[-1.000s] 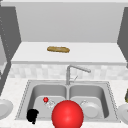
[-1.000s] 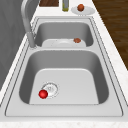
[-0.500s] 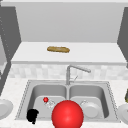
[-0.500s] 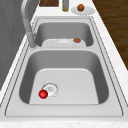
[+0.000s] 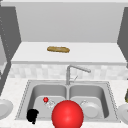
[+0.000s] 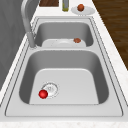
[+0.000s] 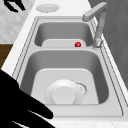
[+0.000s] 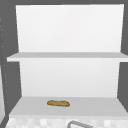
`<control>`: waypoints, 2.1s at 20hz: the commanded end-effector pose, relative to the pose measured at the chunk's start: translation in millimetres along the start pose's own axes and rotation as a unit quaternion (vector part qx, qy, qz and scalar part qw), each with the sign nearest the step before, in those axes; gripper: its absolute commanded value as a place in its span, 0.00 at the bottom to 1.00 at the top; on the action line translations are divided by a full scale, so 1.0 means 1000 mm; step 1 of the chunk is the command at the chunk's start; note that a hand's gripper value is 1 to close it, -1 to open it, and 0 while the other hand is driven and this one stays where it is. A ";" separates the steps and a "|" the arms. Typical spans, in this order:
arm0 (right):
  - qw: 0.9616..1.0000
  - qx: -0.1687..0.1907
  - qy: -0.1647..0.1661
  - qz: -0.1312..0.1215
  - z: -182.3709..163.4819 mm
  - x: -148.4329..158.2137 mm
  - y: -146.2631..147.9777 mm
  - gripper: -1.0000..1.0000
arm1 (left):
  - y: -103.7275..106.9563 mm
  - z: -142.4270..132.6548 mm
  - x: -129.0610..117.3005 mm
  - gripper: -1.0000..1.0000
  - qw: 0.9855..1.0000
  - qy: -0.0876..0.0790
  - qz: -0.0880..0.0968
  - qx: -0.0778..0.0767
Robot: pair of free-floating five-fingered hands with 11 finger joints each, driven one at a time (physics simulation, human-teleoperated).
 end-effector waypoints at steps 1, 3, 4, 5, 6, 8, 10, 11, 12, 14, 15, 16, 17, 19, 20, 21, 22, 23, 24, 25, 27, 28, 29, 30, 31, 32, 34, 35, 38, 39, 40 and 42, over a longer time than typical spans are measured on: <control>1.000 0.003 0.001 0.002 -0.002 0.000 0.002 0.00 | 0.000 0.000 0.000 0.50 1.000 0.000 0.000 0.000; 1.000 0.001 -0.001 -0.001 -0.001 -0.003 0.003 0.00 | 0.000 0.000 0.000 0.50 1.000 0.000 0.000 0.000; 1.000 0.001 0.000 -0.002 0.001 -0.006 0.005 0.00 | 0.000 0.000 0.000 0.50 1.000 0.000 0.000 0.000; 1.000 0.002 0.002 -0.005 0.002 -0.006 0.006 0.00 | 0.000 0.000 0.000 0.50 1.000 0.000 0.000 0.000; 1.000 0.002 0.003 -0.006 0.003 -0.002 0.006 0.00 | 0.000 0.000 0.000 0.50 1.000 0.000 0.000 0.000; 1.000 0.001 0.001 -0.004 0.003 -0.002 0.006 0.00 | 0.000 0.000 0.000 0.50 1.000 0.000 0.000 0.000; 1.000 0.001 -0.001 -0.001 0.002 -0.002 0.006 0.00 | 0.000 0.000 0.000 0.50 1.000 0.000 0.000 0.000; 1.000 0.003 -0.001 -0.001 0.001 -0.002 0.007 0.00 | 0.000 0.000 0.000 0.50 1.000 0.000 0.000 0.000; 1.000 0.003 -0.001 -0.001 0.001 -0.002 0.008 0.00 | 0.000 0.000 0.000 0.50 1.000 0.000 0.000 0.000; 1.000 0.003 -0.001 0.000 -0.003 -0.002 0.012 0.00 | 0.000 0.000 0.000 0.50 1.000 0.000 0.000 0.000; 1.000 0.002 0.000 0.000 -0.005 -0.001 0.014 0.00 | 0.000 0.000 0.000 0.50 1.000 0.000 0.000 0.000; 1.000 0.004 0.000 0.000 -0.007 -0.001 0.017 0.00 | 0.000 0.000 0.000 0.50 1.000 0.000 0.000 0.000; 1.000 0.004 0.000 0.000 -0.008 0.000 0.019 0.00 | 0.000 0.000 0.000 0.50 1.000 0.000 0.000 0.000; 1.000 0.005 -0.003 -0.006 -0.011 0.000 0.022 0.00 | 0.000 0.000 0.000 0.50 1.000 0.000 0.000 0.000; 1.000 0.003 -0.002 -0.009 -0.012 -0.001 0.024 0.00 | 0.000 0.000 0.000 0.50 1.000 0.000 0.000 0.000; 1.000 0.002 -0.004 -0.012 -0.013 -0.003 0.026 0.00 | 0.000 0.000 0.000 0.50 1.000 0.000 0.000 0.000; 1.000 0.002 -0.007 -0.014 -0.015 -0.006 0.028 0.00 | 0.000 0.000 0.000 0.50 1.000 0.000 0.000 0.000; 1.000 0.002 -0.008 -0.015 -0.017 -0.008 0.029 0.00 | 0.000 0.000 0.000 0.50 1.000 0.000 0.000 0.000; 1.000 0.002 -0.009 -0.016 -0.019 -0.008 0.031 0.00 | 0.000 0.000 0.000 0.50 1.000 0.000 0.000 0.000; 1.000 0.002 -0.010 -0.016 -0.020 -0.008 0.033 0.00 | 0.000 0.000 0.000 0.50 1.000 0.000 0.000 0.000; 1.000 0.002 -0.015 -0.018 -0.024 -0.015 0.033 0.00 | 0.000 0.000 0.000 0.50 1.000 0.000 0.000 0.000; 1.000 0.003 -0.017 -0.019 -0.026 -0.017 0.033 0.00 | 0.000 0.000 0.000 0.50 1.000 0.000 0.000 0.000; 1.000 0.003 -0.018 -0.019 -0.027 -0.017 0.033 0.00 | 0.000 0.000 0.000 0.50 1.000 0.000 0.000 0.000; 1.000 0.003 -0.020 -0.017 -0.027 -0.019 0.034 0.00 | 0.000 0.000 0.000 0.50 1.000 0.000 0.000 0.000; 1.000 0.003 -0.021 -0.015 -0.027 -0.021 0.036 0.00 | 0.000 0.000 0.000 0.50 1.000 0.000 0.000 0.000; 1.000 0.003 -0.020 -0.015 -0.028 -0.021 0.037 0.00 | 0.000 0.000 0.000 0.50 1.000 0.000 0.000 0.000; 1.000 0.005 -0.014 -0.013 -0.030 -0.019 0.039 0.00 | 0.000 0.000 0.000 0.50 1.000 0.000 0.000 0.000; 1.000 0.006 -0.011 -0.011 -0.031 -0.019 0.040 0.00 | 0.000 0.000 0.000 0.50 1.000 0.000 0.000 0.000; 1.000 0.009 -0.009 -0.008 -0.033 -0.020 0.043 0.00 | 0.000 0.000 0.000 0.50 1.000 0.000 0.000 0.000; 1.000 0.009 -0.009 -0.008 -0.033 -0.019 0.043 0.00 | 0.000 0.000 0.000 0.50 1.000 0.000 0.000 0.000; 1.000 0.011 -0.009 -0.007 -0.034 -0.018 0.044 0.00 | 0.000 0.000 0.000 0.50 1.000 0.000 0.000 0.000; 1.000 0.011 -0.008 -0.007 -0.034 -0.017 0.044 0.00 | 0.000 0.000 0.000 0.50 1.000 0.000 0.000 0.000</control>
